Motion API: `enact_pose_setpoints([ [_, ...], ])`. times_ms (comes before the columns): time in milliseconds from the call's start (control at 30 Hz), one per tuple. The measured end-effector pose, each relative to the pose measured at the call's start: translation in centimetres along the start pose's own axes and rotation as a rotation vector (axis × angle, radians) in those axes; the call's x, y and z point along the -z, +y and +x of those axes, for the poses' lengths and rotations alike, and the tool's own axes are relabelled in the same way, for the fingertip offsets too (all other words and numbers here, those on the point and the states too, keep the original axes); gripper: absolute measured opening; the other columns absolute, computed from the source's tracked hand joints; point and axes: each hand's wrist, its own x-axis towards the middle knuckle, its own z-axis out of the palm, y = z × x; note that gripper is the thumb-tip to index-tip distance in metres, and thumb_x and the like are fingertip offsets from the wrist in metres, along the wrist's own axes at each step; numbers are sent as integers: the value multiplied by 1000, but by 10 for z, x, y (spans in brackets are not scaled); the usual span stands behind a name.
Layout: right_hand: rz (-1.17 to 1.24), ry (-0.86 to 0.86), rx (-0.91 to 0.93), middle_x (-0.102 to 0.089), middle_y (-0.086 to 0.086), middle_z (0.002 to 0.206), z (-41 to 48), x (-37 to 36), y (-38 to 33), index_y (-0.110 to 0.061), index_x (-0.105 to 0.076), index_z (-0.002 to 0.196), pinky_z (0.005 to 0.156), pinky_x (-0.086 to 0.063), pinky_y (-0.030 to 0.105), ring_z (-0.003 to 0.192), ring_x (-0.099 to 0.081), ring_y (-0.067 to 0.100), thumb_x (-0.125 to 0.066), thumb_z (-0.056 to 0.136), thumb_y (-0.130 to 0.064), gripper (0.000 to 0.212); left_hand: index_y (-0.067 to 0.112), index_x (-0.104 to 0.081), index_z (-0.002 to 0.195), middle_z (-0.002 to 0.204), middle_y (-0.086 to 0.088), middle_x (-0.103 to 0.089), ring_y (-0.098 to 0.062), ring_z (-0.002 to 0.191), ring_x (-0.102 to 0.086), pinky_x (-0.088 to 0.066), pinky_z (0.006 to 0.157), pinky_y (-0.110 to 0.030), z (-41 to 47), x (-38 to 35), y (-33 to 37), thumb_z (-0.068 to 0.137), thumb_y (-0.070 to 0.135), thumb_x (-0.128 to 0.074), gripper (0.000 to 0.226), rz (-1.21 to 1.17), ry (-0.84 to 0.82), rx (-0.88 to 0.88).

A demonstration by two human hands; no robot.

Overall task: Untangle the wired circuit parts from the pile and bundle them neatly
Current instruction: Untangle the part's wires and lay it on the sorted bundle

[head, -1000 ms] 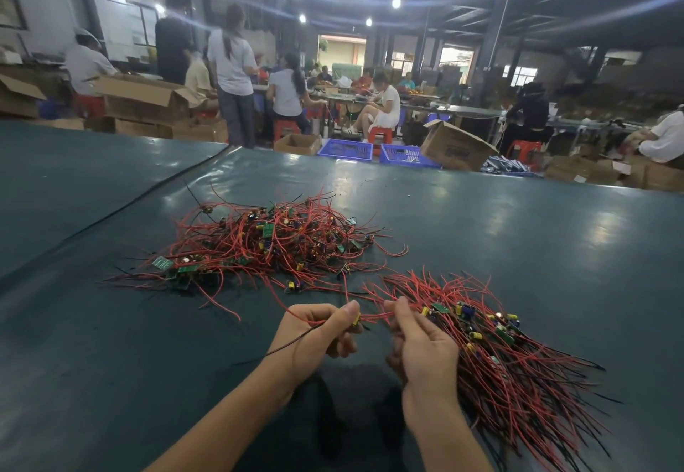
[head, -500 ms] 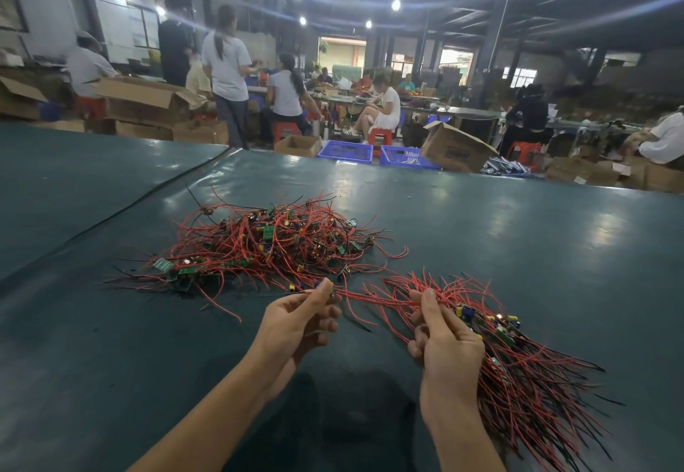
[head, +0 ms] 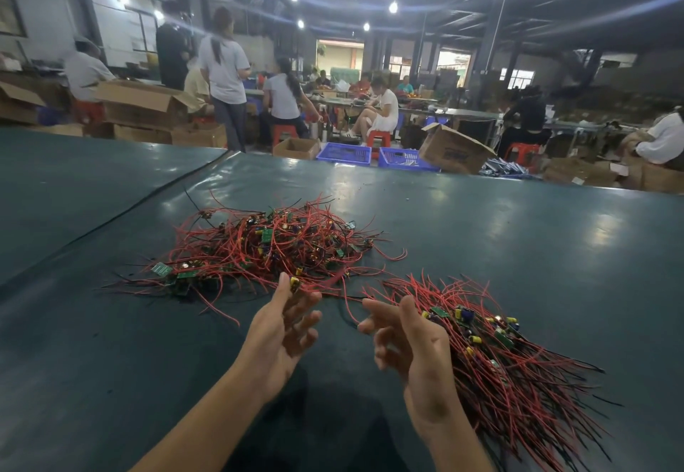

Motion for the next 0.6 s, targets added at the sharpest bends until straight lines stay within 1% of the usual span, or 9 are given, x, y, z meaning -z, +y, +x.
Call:
enact_pose_setpoints([
  [67,-46,33,-16,-69,6,70,0,-2,2,-18,-80,89,45,-38,20,51,-48,10,-64,75,-72,57,18,-63,77,73,0,-69,-12,55,-62,-51,49,-24,0,3,0,79,54,-61,36,30,-83,38],
  [200,-173,69,-84,-61,-2,59,0,-8,8,-19,-79,80,45,-36,22,46,-43,10,-60,73,-60,45,23,-56,57,62,1,-54,-15,53,-55,-45,57,-28,-5,-3,-4,70,56,-64,37,208,-269,153],
  [267,-223,47,-117,-62,-4,58,-1,-13,12,-19,-78,77,58,-47,29,53,-53,12,-62,74,-53,37,21,-60,53,58,1,-53,-14,52,-54,-46,57,-26,-8,-5,-8,67,56,-64,38,333,-340,194],
  [300,-233,24,-134,-66,0,62,-2,-14,13,-18,-78,77,66,-52,34,59,-60,15,-62,75,-50,35,21,-64,52,57,2,-55,-13,52,-55,-47,58,-26,-10,-5,-9,70,56,-62,40,401,-395,209],
  [333,-231,-3,-154,-70,6,67,-3,-16,14,-16,-78,77,72,-54,37,64,-64,19,-62,76,-49,36,20,-67,54,55,3,-56,-12,53,-56,-47,61,-27,-11,-5,-10,76,56,-57,43,455,-451,226],
  [367,-226,-20,-172,-71,11,70,-4,-17,15,-13,-77,78,72,-55,38,66,-65,23,-62,77,-48,38,20,-69,58,55,3,-56,-11,54,-56,-46,62,-27,-12,-5,-10,80,56,-54,44,488,-491,243],
  [467,-204,-10,-194,-63,18,67,-5,-19,15,-1,-72,77,62,-50,35,62,-58,27,-61,82,-41,42,13,-63,82,69,-5,-53,-17,63,-54,-43,72,-31,-13,-3,-9,71,60,-62,48,508,-511,255],
  [533,-149,7,-218,-65,18,71,-4,-20,15,-4,-75,74,57,-52,30,61,-62,25,-62,91,-25,30,11,-65,93,76,-7,-56,-17,66,-55,-44,71,-33,-12,-2,-10,70,59,-67,53,493,-509,221],
  [600,-97,15,-275,-69,16,72,-3,-22,15,-11,-77,70,53,-55,28,60,-66,19,-63,92,-15,27,10,-72,95,79,-8,-64,-17,67,-61,-51,67,-31,-9,-2,-11,71,57,-68,53,487,-509,197],
])
